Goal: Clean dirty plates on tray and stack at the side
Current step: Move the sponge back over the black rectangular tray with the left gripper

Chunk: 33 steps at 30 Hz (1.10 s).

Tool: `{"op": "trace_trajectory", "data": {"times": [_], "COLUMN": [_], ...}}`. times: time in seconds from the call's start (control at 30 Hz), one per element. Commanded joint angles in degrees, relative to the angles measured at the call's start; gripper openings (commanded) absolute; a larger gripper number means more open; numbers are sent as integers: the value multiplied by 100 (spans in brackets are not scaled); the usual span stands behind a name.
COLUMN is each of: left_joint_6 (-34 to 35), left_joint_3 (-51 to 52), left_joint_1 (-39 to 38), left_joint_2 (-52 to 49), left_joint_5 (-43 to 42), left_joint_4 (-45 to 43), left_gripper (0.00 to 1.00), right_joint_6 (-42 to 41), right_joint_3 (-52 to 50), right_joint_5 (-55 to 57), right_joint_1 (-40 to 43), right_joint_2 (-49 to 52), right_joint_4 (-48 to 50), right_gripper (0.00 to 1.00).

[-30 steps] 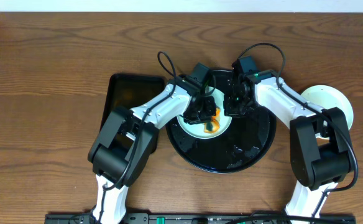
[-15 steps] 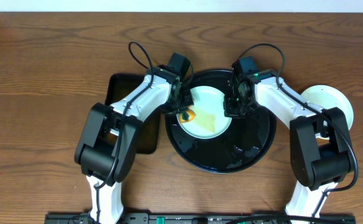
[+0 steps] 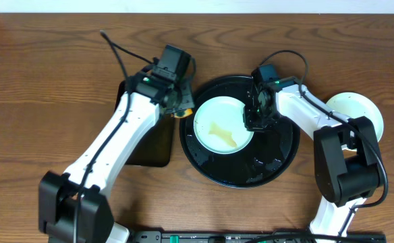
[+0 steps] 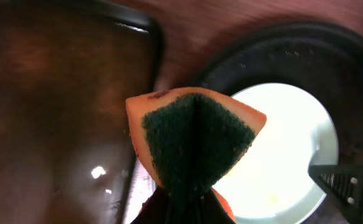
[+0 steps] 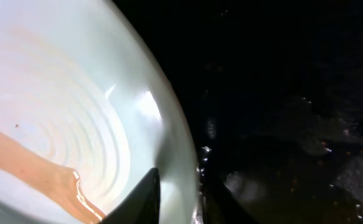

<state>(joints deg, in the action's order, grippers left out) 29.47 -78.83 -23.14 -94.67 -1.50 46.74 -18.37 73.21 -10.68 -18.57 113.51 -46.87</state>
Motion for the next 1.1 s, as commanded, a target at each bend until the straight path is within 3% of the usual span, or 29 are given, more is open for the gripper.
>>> {"op": "trace_trajectory", "data": {"times": [0.0, 0.17, 0.43, 0.87, 0.93, 1.03, 1.07], "left_joint_6": [-157, -168, -1019, -1259, -1687, -3163, -3331], "left_joint_3": [-13, -4, 105, 105, 105, 105, 105], "left_joint_1": [332, 874, 1672, 1985, 1987, 1985, 1987], "left_joint_2": [-42, -181, -800, -2205, -2291, -2286, -2284], "left_joint_5": [452, 444, -588, -970, -1416, -3187, -3436], "left_joint_4": [227, 413, 334, 391, 444, 490, 507], "left_gripper": [8, 8, 8, 8, 8, 8, 7], "right_joint_6": [17, 17, 15, 17, 17, 17, 17], "right_joint_3": [-170, -170, -170, -170, -170, -170, -170], "right_joint_5": [378, 378, 376, 376, 376, 376, 376], "right_joint_1": [-59, -59, -59, -59, -59, -59, -59], "right_joint_2": [188, 188, 188, 188, 188, 188, 188], "right_joint_4": [-2, -2, -9, -35, -35, -33, -33], "right_gripper": [24, 19, 1, 1, 1, 1, 1]}}
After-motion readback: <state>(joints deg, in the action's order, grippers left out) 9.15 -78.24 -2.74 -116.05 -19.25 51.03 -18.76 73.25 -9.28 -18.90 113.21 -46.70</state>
